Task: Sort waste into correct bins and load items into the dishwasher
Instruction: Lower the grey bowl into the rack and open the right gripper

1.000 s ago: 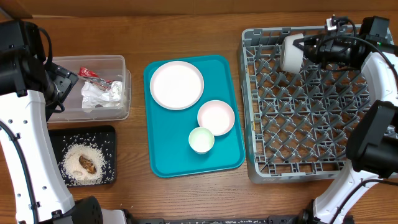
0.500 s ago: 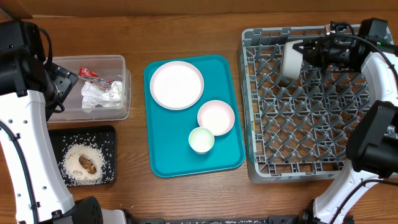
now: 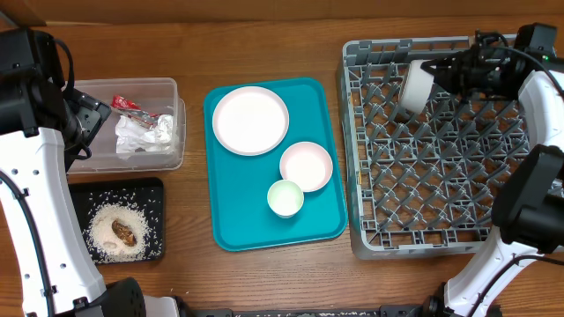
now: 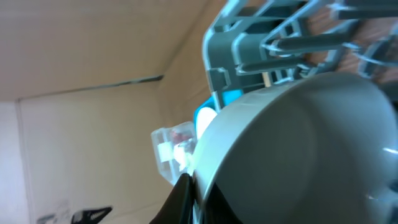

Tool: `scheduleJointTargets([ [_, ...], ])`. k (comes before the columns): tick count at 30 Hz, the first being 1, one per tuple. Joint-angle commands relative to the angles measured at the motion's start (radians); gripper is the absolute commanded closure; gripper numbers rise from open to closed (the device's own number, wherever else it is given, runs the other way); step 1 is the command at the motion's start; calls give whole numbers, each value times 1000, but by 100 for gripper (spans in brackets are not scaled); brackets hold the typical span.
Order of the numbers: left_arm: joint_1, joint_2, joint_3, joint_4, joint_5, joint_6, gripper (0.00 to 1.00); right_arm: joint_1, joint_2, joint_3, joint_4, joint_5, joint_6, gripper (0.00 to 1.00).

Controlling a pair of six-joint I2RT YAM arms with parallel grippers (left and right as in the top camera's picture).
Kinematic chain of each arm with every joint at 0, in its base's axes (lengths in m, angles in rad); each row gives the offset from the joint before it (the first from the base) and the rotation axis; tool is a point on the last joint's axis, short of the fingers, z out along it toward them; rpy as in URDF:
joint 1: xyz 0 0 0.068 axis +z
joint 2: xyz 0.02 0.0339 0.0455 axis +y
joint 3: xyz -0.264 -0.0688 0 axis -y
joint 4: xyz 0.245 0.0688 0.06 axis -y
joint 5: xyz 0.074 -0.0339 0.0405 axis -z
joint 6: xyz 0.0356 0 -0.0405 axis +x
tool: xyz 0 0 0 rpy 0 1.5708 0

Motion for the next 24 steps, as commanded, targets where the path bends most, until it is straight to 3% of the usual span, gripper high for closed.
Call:
scheduleJointTargets([
  [1, 0, 3, 4, -2, -2, -18, 0, -16, -13, 52, -62, 320, 0, 95],
  [5, 0, 3, 4, -2, -2, -18, 0, -21, -19, 136, -173, 491, 0, 90],
  [14, 0, 3, 4, -2, -2, -18, 0, -53, -23, 279, -362, 820, 27, 90],
  [24, 0, 3, 4, -2, -2, -18, 0, -48, -89, 349, -445, 912, 52, 89],
])
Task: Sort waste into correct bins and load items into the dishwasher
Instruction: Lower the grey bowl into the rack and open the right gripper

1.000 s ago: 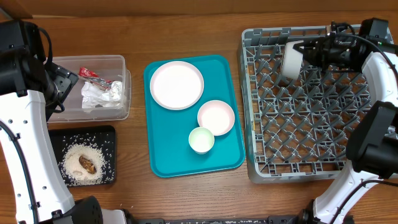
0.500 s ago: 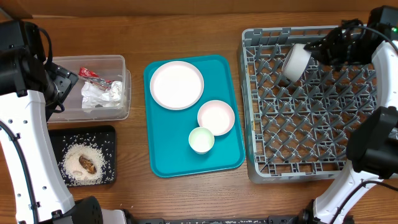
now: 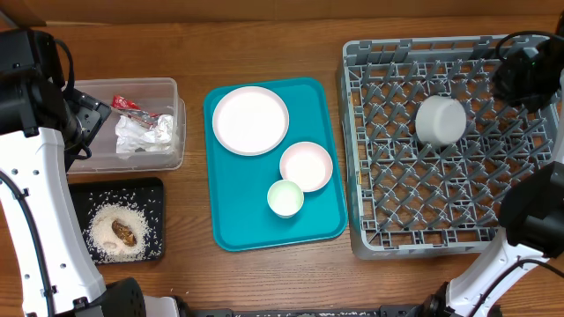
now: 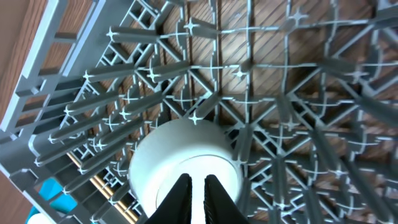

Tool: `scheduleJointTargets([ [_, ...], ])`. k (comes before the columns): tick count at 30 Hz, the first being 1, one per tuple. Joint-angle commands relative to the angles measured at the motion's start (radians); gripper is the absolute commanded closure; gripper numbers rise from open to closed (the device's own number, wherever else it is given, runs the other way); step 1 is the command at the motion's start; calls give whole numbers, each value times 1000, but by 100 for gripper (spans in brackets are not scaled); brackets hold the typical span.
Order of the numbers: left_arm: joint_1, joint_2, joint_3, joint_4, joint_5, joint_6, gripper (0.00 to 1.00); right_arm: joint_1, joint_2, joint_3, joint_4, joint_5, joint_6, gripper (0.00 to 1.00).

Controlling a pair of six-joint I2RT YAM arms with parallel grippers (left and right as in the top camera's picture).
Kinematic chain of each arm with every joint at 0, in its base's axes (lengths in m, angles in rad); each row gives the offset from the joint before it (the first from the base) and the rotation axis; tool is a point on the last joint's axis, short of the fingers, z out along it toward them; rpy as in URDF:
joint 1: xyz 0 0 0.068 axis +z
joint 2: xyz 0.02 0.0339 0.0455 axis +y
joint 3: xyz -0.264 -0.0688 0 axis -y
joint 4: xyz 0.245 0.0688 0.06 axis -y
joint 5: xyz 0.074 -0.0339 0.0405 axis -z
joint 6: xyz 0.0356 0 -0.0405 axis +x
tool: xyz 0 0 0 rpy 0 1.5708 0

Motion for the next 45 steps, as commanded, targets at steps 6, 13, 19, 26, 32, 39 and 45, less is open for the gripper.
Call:
scheduleJointTargets([
  [6, 0, 3, 4, -2, -2, -18, 0, 86, -135, 32, -10, -81, -31, 86],
  [13, 0, 3, 4, -2, -2, -18, 0, 182, -124, -3, 18, 221, 70, 63],
  [19, 0, 3, 4, -2, -2, -17, 0, 171, -80, -81, 15, 281, 134, 96],
  [26, 0, 3, 4, -2, -2, -17, 0, 180, -49, -143, 16, 194, 111, 96],
  [32, 0, 3, 4, -2, -2, -18, 0, 210, -49, -198, 47, 161, 106, 96],
  [39, 0, 3, 4, -2, -2, -18, 0, 221, -49, -265, 77, 145, 107, 96],
  [45, 0, 3, 4, -2, -2, -17, 0, 221, -49, -266, 119, 14, 55, 96],
])
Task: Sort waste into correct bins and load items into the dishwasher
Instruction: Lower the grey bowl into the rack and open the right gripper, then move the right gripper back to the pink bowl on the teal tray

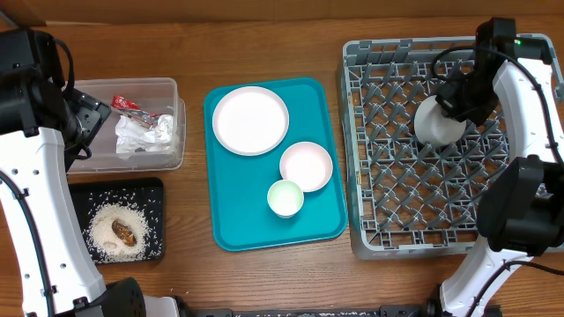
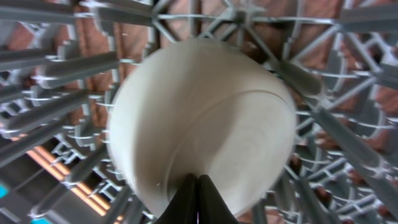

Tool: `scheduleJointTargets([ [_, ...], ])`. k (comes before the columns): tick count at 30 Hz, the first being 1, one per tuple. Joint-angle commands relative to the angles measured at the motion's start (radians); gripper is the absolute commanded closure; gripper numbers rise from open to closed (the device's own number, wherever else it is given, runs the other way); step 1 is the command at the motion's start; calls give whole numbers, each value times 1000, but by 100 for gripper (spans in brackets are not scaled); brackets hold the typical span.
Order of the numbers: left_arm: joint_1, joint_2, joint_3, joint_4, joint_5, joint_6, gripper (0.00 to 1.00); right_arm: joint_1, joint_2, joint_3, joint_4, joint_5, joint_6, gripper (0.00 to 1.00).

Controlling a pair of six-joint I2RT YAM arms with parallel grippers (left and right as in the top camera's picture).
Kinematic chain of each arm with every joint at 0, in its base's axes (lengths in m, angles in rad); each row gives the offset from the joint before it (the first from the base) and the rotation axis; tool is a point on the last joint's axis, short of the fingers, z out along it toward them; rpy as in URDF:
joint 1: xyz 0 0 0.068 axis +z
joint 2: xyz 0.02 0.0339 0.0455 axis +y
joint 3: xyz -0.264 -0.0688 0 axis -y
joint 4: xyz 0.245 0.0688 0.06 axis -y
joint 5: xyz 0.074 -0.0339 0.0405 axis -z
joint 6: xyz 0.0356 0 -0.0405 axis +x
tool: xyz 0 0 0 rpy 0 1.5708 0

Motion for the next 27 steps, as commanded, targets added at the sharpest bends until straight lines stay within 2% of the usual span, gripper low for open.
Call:
scheduleJointTargets([
  [1, 0, 3, 4, -2, -2, -18, 0, -1, -3, -6, 50, -166, -81, 96],
  [5, 0, 3, 4, -2, -2, -18, 0, -1, -3, -1, 83, -305, -103, 96],
  [14, 0, 3, 4, -2, -2, -18, 0, -1, -49, 10, 80, -326, -111, 96],
  [20, 0, 3, 4, -2, -2, -18, 0, 40, -160, 10, 56, -558, -272, 96],
  [22, 0, 3, 4, -2, -2, -18, 0, 83, -201, 10, 34, -568, -298, 94],
  [25, 0, 3, 4, -2, -2, -18, 0, 182, -244, 10, 11, -524, -319, 80],
  [27, 0, 3, 4, -2, -2, -18, 0, 261, -251, 10, -8, -464, -319, 62],
])
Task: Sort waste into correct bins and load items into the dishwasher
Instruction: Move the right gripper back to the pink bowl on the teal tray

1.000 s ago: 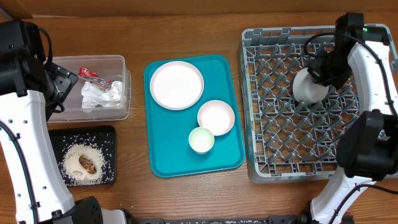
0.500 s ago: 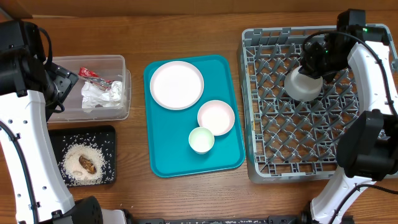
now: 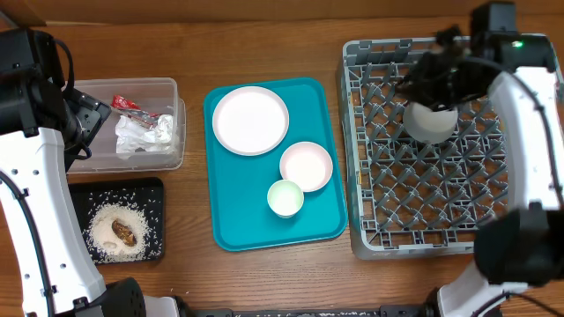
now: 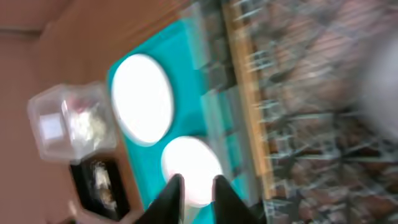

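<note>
A white cup (image 3: pixel 432 121) sits mouth down in the grey dish rack (image 3: pixel 441 202). My right gripper (image 3: pixel 416 82) hovers blurred over the rack's far left part, just left of the cup. In the right wrist view its fingers (image 4: pixel 198 178) stand slightly open with nothing between them. Below them lies the teal tray (image 3: pixel 238 202) with a large white plate (image 3: pixel 250 121), a small white bowl (image 3: pixel 306 165) and a small pale green cup (image 3: pixel 285 197). The plate (image 4: pixel 142 98) and bowl (image 4: pixel 191 171) also show in the wrist view. My left arm (image 3: pixel 35 132) stands at the left edge, its fingers not clearly shown.
A clear bin (image 3: pixel 167 150) holding wrappers sits left of the tray. In front of it a black tray (image 3: pixel 84 198) holds rice and a brown food scrap. The rack's wall (image 3: pixel 349 132) rises right beside the tray's right edge.
My right gripper was shut with its tips against the upturned cup. It is now off the cup, further left over the rack, and open. The cup stays in the rack.
My right gripper first held the white cup on its side over the rack's far left part. Then the cup sat mouth down in the rack with the gripper above it. Later the shut tips touched the cup's base, and now the gripper is away from it.
</note>
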Tool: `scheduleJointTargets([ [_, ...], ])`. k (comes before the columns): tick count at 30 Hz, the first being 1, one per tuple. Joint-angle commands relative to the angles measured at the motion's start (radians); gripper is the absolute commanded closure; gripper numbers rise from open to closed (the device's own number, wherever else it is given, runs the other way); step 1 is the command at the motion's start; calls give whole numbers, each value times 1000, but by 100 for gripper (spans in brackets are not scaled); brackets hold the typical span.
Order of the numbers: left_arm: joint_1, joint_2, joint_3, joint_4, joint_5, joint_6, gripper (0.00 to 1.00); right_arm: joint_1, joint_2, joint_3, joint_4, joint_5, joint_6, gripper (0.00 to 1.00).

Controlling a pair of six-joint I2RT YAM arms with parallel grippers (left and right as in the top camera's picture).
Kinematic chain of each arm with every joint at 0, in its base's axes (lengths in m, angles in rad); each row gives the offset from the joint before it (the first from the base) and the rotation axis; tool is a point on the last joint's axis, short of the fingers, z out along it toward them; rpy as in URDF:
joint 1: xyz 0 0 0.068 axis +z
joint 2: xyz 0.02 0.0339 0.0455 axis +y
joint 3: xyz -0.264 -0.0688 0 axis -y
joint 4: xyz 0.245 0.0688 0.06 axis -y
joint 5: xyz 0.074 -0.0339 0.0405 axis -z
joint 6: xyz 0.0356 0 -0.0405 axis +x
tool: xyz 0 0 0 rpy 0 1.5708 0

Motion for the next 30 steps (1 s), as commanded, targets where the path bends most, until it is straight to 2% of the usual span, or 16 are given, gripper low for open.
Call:
scheduleJointTargets([
  [1, 0, 3, 4, -2, -2, -18, 0, 135, -31, 8, -21, 61, -43, 50],
  [2, 0, 3, 4, -2, -2, -18, 0, 169, -27, 6, -24, 86, -42, 46],
  [4, 0, 3, 4, -2, -2, -18, 0, 248, -21, -5, -13, 138, -31, 10],
  [5, 0, 3, 4, -2, -2, -18, 0, 297, -19, -17, 6, 177, -11, 2],
  [7, 0, 3, 4, -2, -2, -18, 0, 390, -14, -45, 62, 304, 58, 0],
  [11, 0, 3, 4, -2, -2, -18, 0, 479, -8, -81, 137, 474, 183, 0],
  [12, 0, 3, 4, -2, -2, -18, 0, 492, -8, -91, 155, 488, 197, 2],
  [15, 0, 3, 4, -2, -2, -18, 0, 516, -7, -126, 213, 518, 241, 26],
  [19, 0, 3, 4, -2, -2, -18, 0, 526, -6, -194, 298, 531, 338, 50],
  [21, 0, 3, 4, -2, -2, -18, 0, 526, -5, -233, 335, 531, 370, 58],
  [27, 0, 3, 4, -2, -2, -18, 0, 548, 12, -361, 454, 530, 489, 60],
  [30, 0, 3, 4, -2, -2, -18, 0, 575, 37, -390, 499, 531, 491, 54],
])
